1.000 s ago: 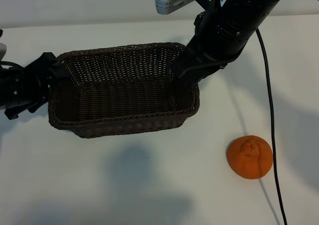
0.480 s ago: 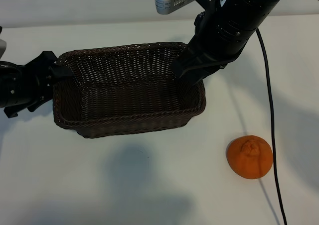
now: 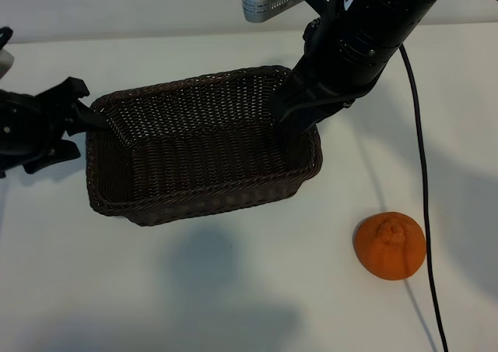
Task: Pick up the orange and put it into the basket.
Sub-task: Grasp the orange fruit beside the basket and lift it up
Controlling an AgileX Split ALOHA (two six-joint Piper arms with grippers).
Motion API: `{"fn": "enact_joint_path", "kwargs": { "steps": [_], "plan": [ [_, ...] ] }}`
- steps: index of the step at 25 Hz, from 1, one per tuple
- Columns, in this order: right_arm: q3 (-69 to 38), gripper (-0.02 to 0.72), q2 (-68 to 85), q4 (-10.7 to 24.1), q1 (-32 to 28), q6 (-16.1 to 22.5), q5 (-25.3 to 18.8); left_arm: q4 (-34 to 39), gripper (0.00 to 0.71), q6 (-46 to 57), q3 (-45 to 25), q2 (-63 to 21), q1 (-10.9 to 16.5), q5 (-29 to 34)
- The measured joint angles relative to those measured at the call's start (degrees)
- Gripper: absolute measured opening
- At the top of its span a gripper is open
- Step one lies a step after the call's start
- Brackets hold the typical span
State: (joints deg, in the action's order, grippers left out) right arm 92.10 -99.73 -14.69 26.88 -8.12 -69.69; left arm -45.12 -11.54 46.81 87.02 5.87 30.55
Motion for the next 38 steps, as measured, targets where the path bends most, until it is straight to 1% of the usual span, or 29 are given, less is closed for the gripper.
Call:
{"fn": "enact_joint_path", "kwargs": {
  "steps": [3,8,13,18,23,25,27,30,32,34,36,37,38],
  "plan": [
    [0.0,0.242,0.0,0.0,0.0,0.0,0.0,4.83,0.59,4.59,2.54,-0.12,0.0,2.82],
    [0.0,0.242,0.0,0.0,0.0,0.0,0.0,7.23,0.59,6.19,4.27,-2.42,0.0,5.39],
    [0.0,0.242,0.0,0.0,0.0,0.0,-0.05,7.83,0.59,4.71,4.45,-6.65,0.0,7.18],
    [0.0,0.242,0.0,0.05,0.0,0.0,0.08,7.84,0.589,1.07,4.45,-13.31,0.0,8.42],
    [0.0,0.242,0.0,0.15,0.0,0.05,3.03,7.84,0.589,-1.22,4.45,-17.79,0.0,8.74],
    [0.0,0.242,0.0,1.24,0.0,0.11,3.17,8.13,0.589,-1.34,4.45,-18.28,0.0,8.98],
    [0.0,0.248,0.0,3.9,0.0,0.57,2.02,8.85,0.588,-1.34,4.45,-18.39,0.0,9.45],
    [0.0,0.31,0.0,8.87,0.0,2.23,0.18,9.37,0.588,-1.4,4.45,-18.39,0.0,10.25],
    [0.0,0.402,0.0,12.15,0.0,3.31,-0.06,9.65,0.588,-1.39,4.45,-18.39,0.0,10.42],
    [0.0,0.506,0.28,14.23,0.0,4.36,-0.12,10.08,0.588,-1.39,4.45,-18.39,0.0,10.42],
    [0.0,0.606,1.25,15.36,0.0,5.42,-0.17,10.48,0.588,-1.39,4.45,-18.39,0.0,10.71],
    [0.0,0.638,2.12,16.14,0.0,5.95,-0.17,10.64,0.588,-1.45,4.45,-18.39,0.0,10.83],
    [0.0,0.655,3.16,16.85,0.0,6.48,-0.17,10.89,0.588,-1.58,4.45,-18.39,0.0,11.04]
  ]
}}
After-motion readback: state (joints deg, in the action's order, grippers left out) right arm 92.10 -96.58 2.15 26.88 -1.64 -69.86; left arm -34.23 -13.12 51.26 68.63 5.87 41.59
